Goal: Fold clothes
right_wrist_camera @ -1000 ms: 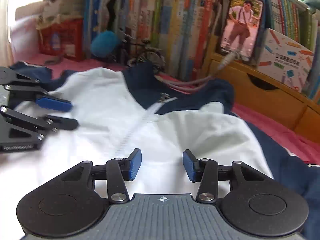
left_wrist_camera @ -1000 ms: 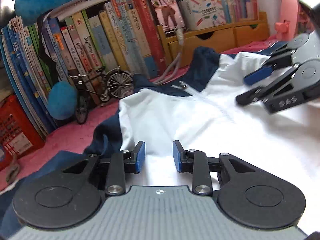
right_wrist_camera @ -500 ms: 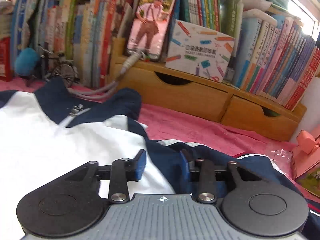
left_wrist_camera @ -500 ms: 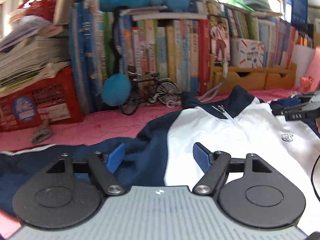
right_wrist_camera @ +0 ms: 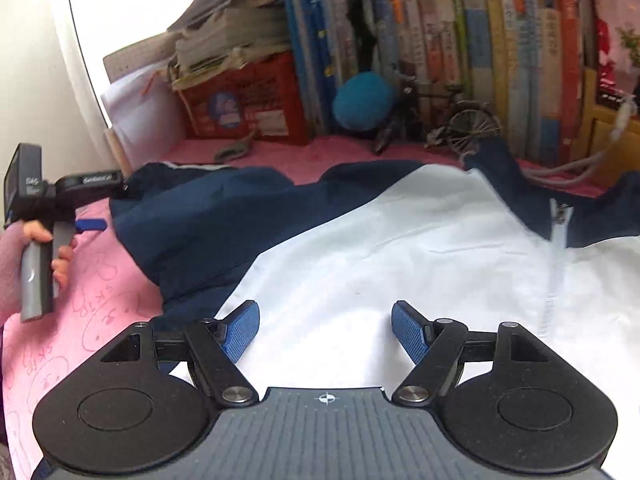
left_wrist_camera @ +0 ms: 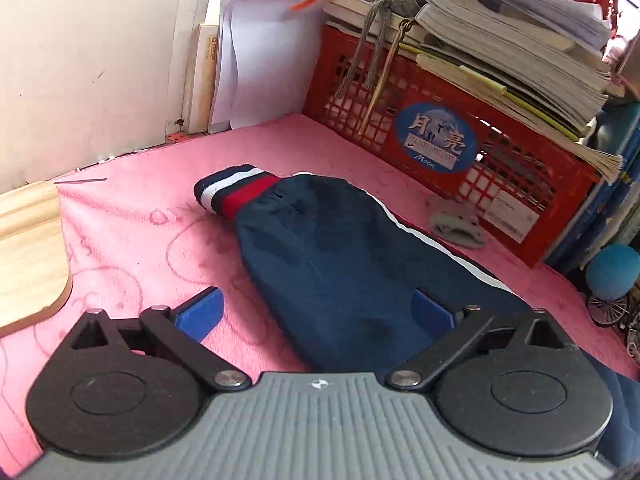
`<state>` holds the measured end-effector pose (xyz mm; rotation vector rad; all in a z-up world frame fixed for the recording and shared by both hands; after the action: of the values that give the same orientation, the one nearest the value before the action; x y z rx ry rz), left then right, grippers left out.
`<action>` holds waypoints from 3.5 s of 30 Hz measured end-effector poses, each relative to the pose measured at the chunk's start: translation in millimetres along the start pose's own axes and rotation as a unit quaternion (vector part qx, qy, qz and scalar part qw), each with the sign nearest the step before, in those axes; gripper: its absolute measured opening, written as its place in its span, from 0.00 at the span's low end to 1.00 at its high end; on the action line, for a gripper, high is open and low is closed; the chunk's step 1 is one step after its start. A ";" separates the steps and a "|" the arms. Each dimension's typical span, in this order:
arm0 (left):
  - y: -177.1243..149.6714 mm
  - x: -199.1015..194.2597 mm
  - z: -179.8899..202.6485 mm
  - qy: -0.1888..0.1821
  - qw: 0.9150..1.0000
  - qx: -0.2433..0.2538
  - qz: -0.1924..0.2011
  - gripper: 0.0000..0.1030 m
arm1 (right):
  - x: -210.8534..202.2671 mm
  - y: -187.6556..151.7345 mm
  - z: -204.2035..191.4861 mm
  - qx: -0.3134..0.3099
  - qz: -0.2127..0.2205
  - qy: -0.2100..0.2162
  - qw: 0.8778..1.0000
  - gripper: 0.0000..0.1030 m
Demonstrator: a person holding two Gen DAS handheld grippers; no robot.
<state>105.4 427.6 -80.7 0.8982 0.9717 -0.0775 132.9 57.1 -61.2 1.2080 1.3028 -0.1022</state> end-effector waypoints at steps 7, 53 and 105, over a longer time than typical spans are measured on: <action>34.8 33.6 -4.2 0.061 0.998 -0.015 0.024 0.11 | -14.8 -10.0 -11.1 -0.038 -0.003 -0.013 0.999 0.77; 81.0 -47.3 9.7 0.127 0.963 0.164 0.171 0.78 | 100.1 104.2 17.8 -0.044 0.032 -0.132 0.990 0.65; -97.6 -67.5 166.4 -0.114 0.919 0.375 0.048 0.63 | 27.7 -1.3 9.7 -0.049 0.002 -0.082 0.995 1.00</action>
<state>136.6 227.8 -50.8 1.5998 0.6689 -0.4881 148.2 64.6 -85.1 1.0959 1.1478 -0.1303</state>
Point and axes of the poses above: each gripper's, at about its wrist camera, not at the fingertips, and x roughly the way its jaws point, z to its right, y to its top, the point moved 10 cm from there along x, roughly the way its jaws point, and after that the axes turned 9 degrees about -z, right-handed, at the moved point
